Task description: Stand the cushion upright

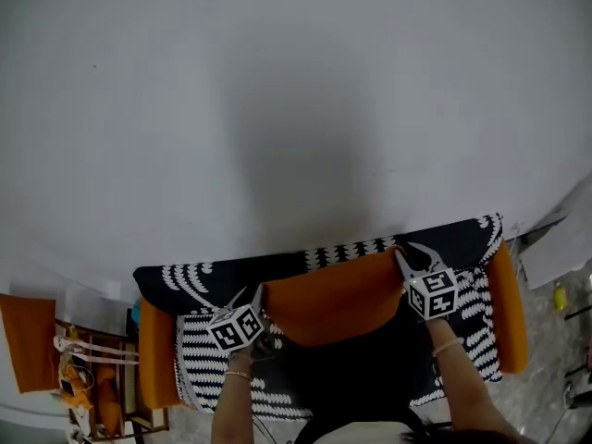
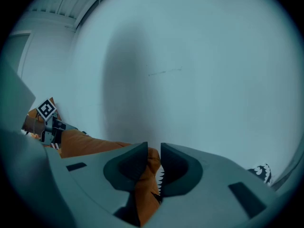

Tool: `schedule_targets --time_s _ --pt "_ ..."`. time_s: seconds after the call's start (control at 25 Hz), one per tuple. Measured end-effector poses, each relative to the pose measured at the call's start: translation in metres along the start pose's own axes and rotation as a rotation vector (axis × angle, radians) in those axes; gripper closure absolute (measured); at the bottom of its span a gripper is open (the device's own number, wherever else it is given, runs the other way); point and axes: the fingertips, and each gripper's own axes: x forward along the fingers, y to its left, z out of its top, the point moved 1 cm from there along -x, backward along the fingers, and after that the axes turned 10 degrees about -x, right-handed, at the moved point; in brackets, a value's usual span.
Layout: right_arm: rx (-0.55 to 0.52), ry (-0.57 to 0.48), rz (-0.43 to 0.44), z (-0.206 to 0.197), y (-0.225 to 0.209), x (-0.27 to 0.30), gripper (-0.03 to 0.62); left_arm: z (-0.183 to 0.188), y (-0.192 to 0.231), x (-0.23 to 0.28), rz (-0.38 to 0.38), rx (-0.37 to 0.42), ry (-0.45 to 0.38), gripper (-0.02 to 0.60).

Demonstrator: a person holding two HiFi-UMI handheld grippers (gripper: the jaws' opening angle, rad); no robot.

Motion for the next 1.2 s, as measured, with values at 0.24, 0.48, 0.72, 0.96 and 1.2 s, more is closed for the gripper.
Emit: schedule_targets --time_s 0.24,0.48,0.72,0.96,1.2 --pt "0.021 0.004 0.007 0.003 -0.006 0.023 0.474 0.01 0.006 0.017 0.005 -0.005 0.003 0.442" --pt "0.025 0.015 0.003 0.007 -0.013 0.045 0.479 0.022 0.009 0.037 0.006 0.001 0.008 0.443" --pt "0.025 0.026 0.005 0.012 -0.017 0.068 0.491 0.034 0.013 0.055 0.002 -0.023 0.002 0.443" --pt "0.034 0.026 0.006 0.016 -0.018 0.087 0.494 0.041 0.022 0.067 0.016 -0.061 -0.012 0.443" --pt "0.032 0.045 -0.002 0.018 -0.02 0.102 0.499 0.048 0.025 0.08 0.025 -0.062 -0.014 0.455"
